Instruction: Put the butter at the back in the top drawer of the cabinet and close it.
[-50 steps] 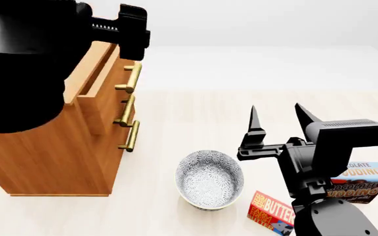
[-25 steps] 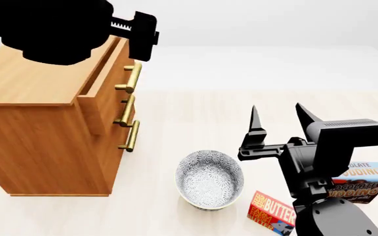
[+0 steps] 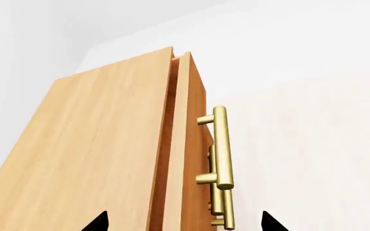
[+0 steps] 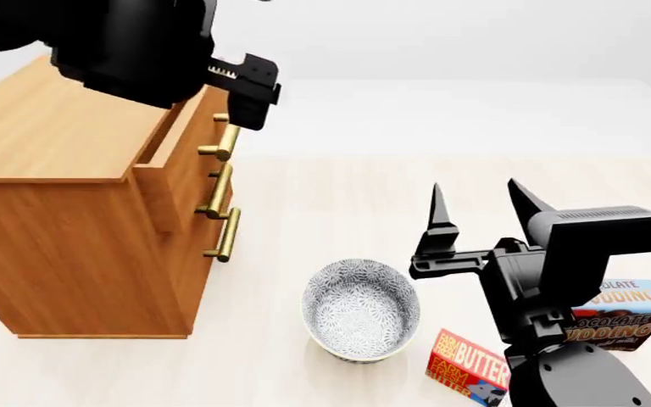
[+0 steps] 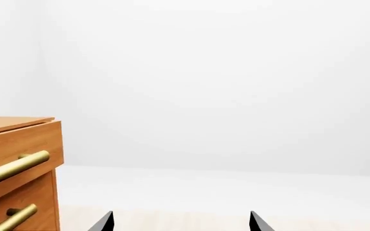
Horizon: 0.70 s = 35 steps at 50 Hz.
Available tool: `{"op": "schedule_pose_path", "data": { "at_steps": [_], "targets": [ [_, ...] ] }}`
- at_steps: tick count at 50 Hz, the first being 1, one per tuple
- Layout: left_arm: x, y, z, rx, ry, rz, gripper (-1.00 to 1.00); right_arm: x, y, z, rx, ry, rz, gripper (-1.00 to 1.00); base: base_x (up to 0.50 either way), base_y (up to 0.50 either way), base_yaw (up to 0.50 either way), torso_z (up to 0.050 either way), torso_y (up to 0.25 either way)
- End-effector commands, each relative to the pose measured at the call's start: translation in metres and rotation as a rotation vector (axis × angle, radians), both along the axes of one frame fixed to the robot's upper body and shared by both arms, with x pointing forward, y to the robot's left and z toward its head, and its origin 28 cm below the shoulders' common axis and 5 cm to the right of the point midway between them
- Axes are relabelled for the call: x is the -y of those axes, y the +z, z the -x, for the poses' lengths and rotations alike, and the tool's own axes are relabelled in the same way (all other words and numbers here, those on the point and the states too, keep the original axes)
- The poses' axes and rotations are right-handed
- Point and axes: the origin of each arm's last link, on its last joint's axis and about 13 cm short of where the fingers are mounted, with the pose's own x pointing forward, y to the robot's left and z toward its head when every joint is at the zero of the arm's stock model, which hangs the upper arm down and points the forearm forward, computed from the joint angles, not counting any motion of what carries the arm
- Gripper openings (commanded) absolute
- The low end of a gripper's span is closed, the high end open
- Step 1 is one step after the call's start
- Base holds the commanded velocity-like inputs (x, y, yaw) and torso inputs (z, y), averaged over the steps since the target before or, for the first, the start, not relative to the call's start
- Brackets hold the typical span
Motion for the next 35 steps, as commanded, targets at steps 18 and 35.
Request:
{"op": "schedule_pose_path", "data": {
  "at_steps": [18,35],
  "targets": [
    [0.005,-0.018,-0.02,-0.089,0.026,-0.049,1.0,0.001,-0.001,-0.001,-0.004,0.006,-0.002,1.0,0.0,0.0,0.0,0.0,0.0],
    [0.007,-0.025,-0.029,-0.139,0.04,-0.066,1.0,0.002,-0.001,0.0,-0.003,0.008,-0.006,1.0,0.0,0.0,0.0,0.0,0.0]
  ]
}}
